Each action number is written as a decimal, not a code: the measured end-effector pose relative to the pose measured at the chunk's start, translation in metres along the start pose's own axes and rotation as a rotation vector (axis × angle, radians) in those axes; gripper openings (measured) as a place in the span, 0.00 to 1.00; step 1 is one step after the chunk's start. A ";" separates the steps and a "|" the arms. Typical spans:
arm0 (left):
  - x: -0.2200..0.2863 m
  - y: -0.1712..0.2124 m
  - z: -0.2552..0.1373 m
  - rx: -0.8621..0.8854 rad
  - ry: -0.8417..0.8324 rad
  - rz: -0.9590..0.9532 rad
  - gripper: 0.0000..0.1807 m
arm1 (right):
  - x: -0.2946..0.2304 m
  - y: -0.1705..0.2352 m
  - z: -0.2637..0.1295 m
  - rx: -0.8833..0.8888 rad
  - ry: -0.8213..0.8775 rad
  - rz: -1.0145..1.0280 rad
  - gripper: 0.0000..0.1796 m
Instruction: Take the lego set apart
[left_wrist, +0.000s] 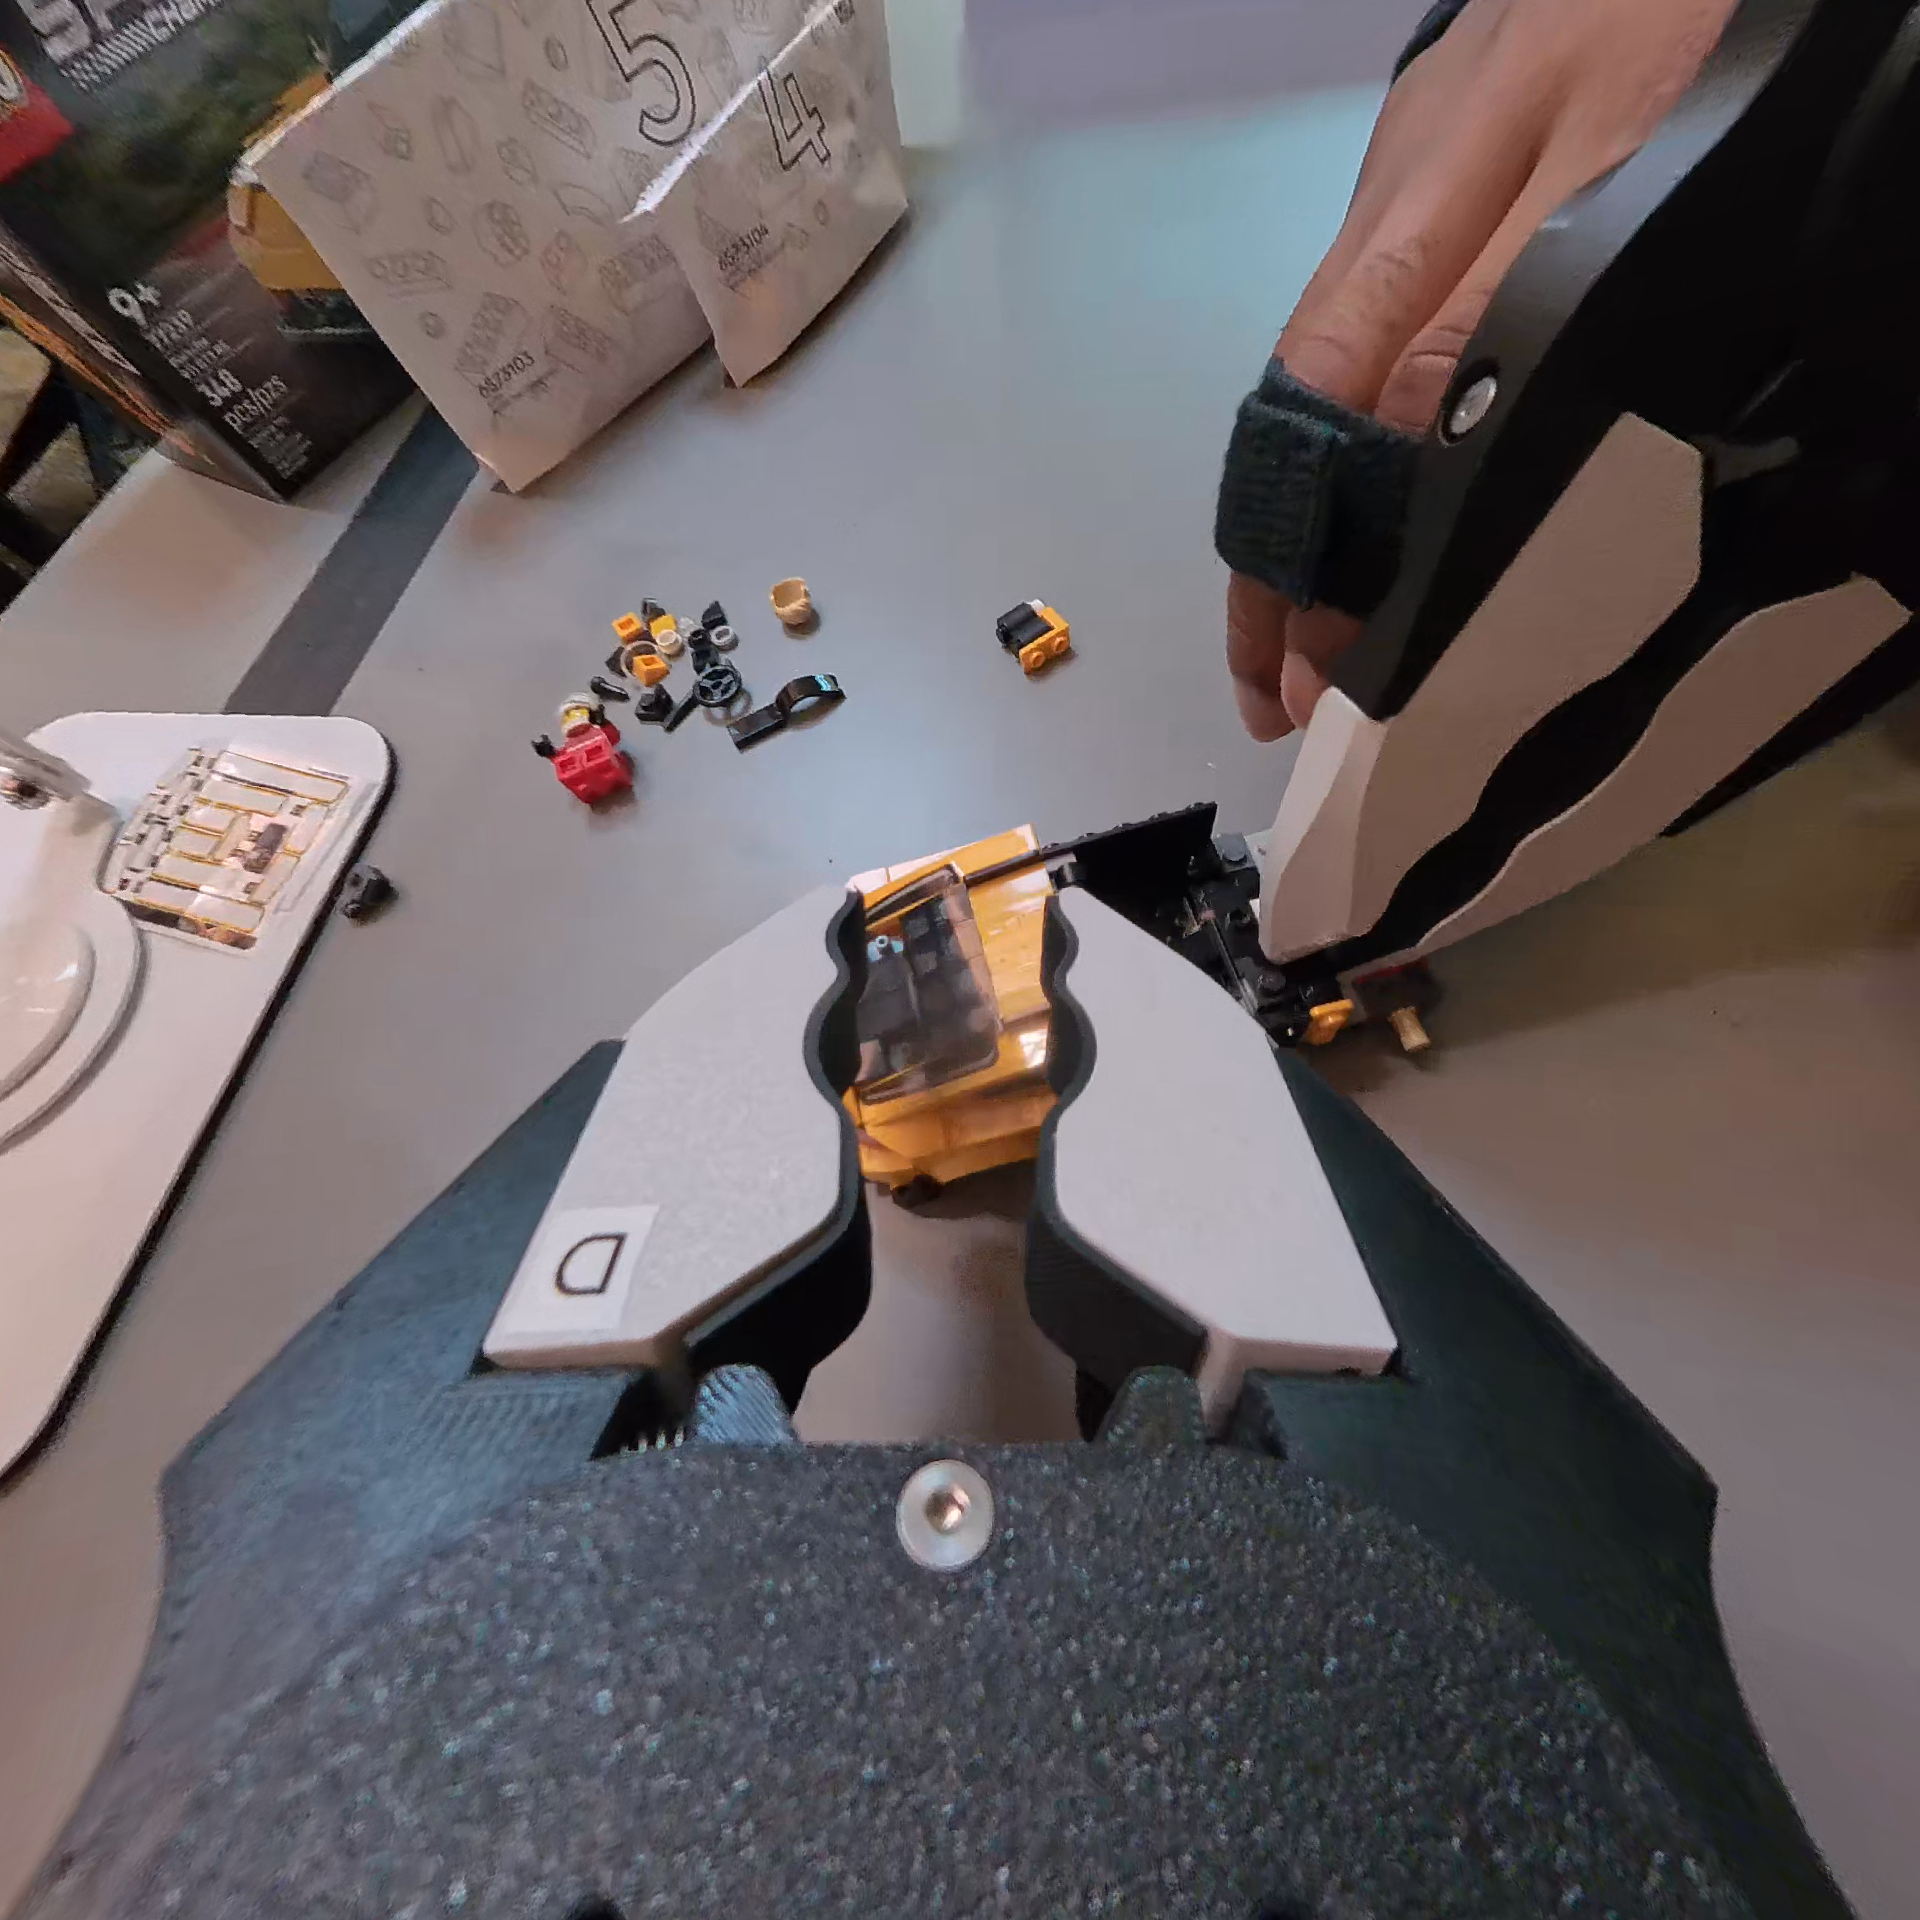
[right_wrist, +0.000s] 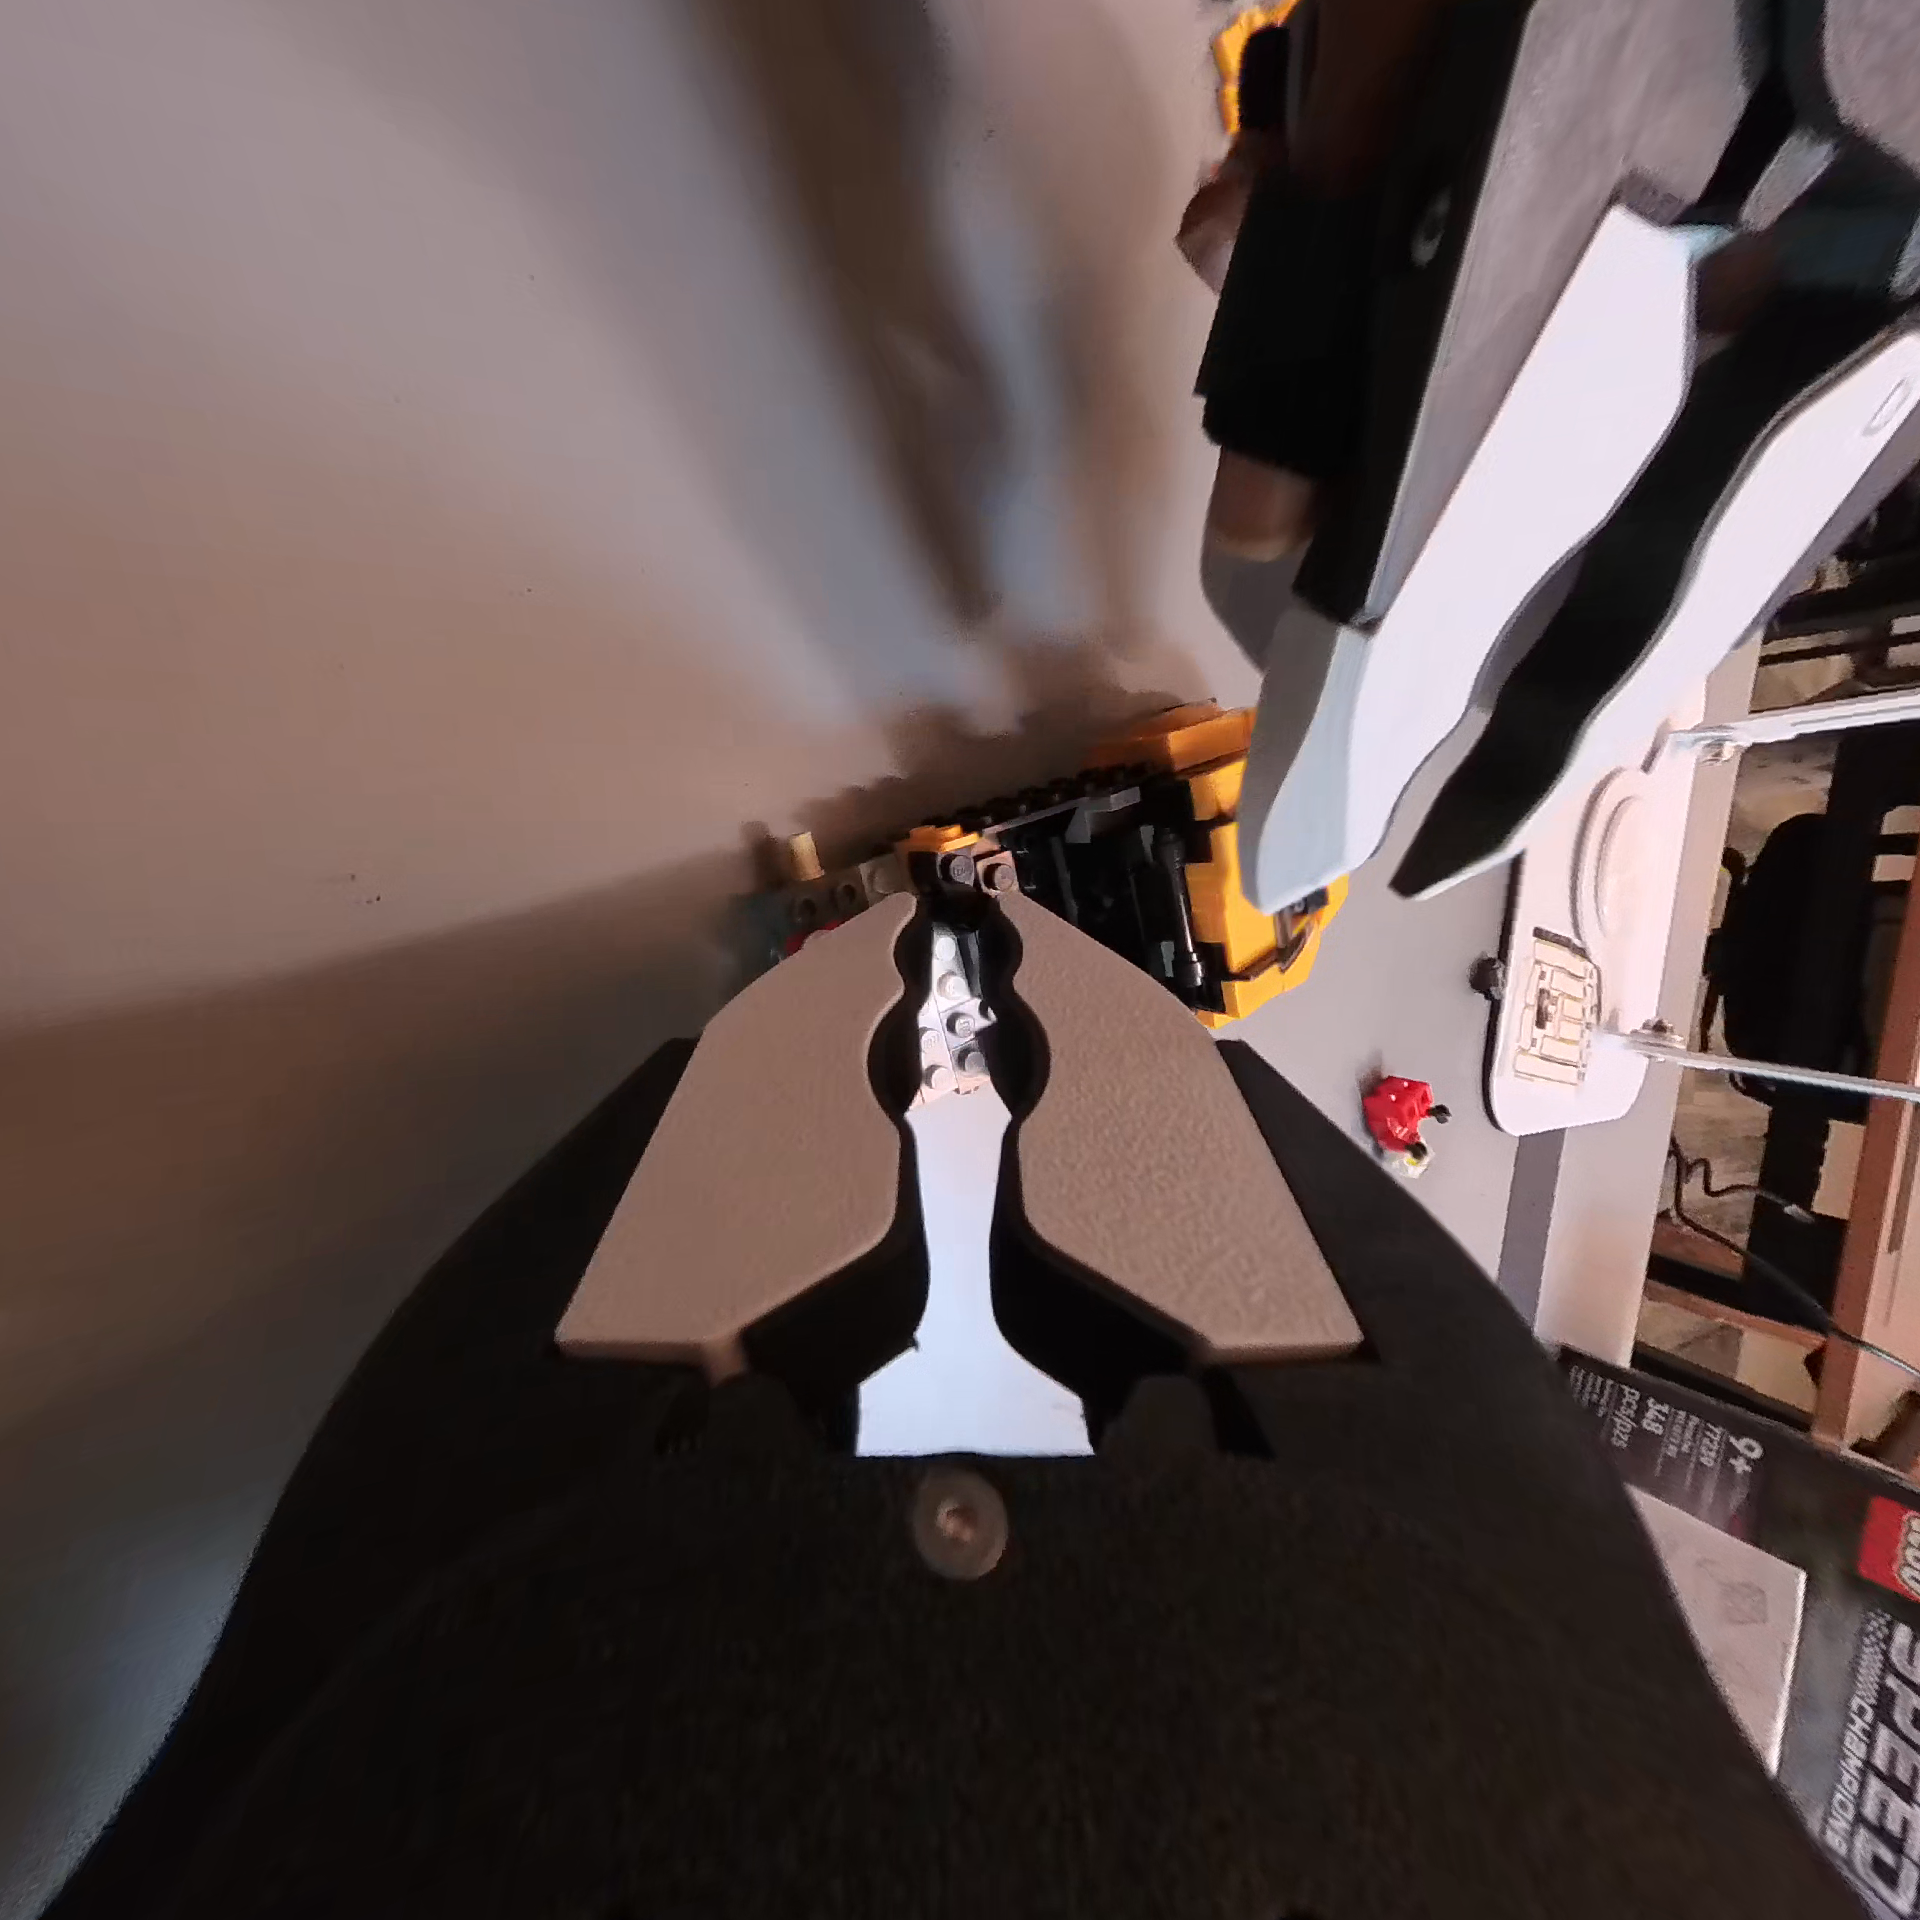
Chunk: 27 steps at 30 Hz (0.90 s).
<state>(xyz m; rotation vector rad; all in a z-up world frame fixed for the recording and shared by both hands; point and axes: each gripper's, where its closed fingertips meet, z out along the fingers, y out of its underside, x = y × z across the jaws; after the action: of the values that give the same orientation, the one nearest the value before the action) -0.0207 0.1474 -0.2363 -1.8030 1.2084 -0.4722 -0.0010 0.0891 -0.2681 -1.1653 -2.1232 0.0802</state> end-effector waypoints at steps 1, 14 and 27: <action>0.002 0.002 0.003 -0.012 0.011 -0.011 0.18 | 0.000 0.000 0.000 0.006 0.008 -0.005 0.04; 0.013 0.005 0.008 -0.118 0.032 -0.084 0.08 | -0.001 -0.002 -0.002 0.057 0.079 -0.044 0.04; 0.007 0.006 0.005 -0.089 0.016 -0.089 0.13 | -0.004 -0.015 -0.009 0.184 0.059 0.094 0.04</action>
<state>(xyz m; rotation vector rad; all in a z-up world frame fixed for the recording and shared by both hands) -0.0170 0.1424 -0.2450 -1.9380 1.1800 -0.4905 -0.0052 0.0747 -0.2577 -1.1429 -1.9641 0.2744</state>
